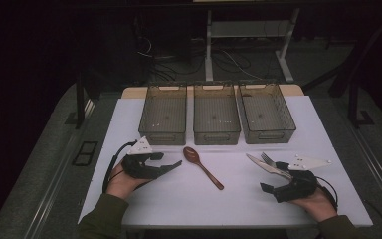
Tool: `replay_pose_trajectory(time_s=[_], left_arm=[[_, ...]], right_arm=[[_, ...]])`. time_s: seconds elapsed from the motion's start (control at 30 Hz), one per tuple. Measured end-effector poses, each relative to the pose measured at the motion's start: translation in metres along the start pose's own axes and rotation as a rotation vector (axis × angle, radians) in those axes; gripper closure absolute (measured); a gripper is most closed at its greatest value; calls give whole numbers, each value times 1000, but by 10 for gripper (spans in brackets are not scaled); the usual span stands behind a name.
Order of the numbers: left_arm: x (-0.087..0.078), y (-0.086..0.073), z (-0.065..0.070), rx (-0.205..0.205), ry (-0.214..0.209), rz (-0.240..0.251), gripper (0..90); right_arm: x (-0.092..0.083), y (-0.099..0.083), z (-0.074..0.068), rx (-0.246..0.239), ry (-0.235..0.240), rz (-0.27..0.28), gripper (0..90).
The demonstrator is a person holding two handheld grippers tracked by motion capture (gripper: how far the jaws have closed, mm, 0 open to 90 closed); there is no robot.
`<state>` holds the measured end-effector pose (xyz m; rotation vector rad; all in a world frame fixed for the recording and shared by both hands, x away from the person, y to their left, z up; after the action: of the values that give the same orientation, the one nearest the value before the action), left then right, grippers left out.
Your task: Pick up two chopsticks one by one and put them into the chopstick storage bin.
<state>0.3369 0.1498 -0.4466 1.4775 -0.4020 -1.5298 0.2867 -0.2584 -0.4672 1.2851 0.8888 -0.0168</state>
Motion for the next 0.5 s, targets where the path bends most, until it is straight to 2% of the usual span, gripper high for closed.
replay_pose_trajectory(time_s=[0.23, 0.33, 0.5], left_arm=[[-15, -21, -1, -39, -5, -1, 555], [-21, -28, -1, -55, 8, 1, 608], [-27, -41, -2, -63, 6, -17, 673]], right_arm=[[0, 0, 0, -1, 0, -3, 6], [0, 0, 0, -1, -1, -3, 6], [0, 0, 0, -3, 0, -3, 5]])
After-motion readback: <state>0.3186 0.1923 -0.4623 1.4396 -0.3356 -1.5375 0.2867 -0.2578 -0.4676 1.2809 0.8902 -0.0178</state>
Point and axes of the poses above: each handheld gripper's, and its own axes: x roughly forward along the jaws, y roughly out of its top, z roughly to its right, the point moved 5 cm from there along x, roughly forward along the jaws, and after that the axes turned 15 degrees about -y, right-handed, at the moved point
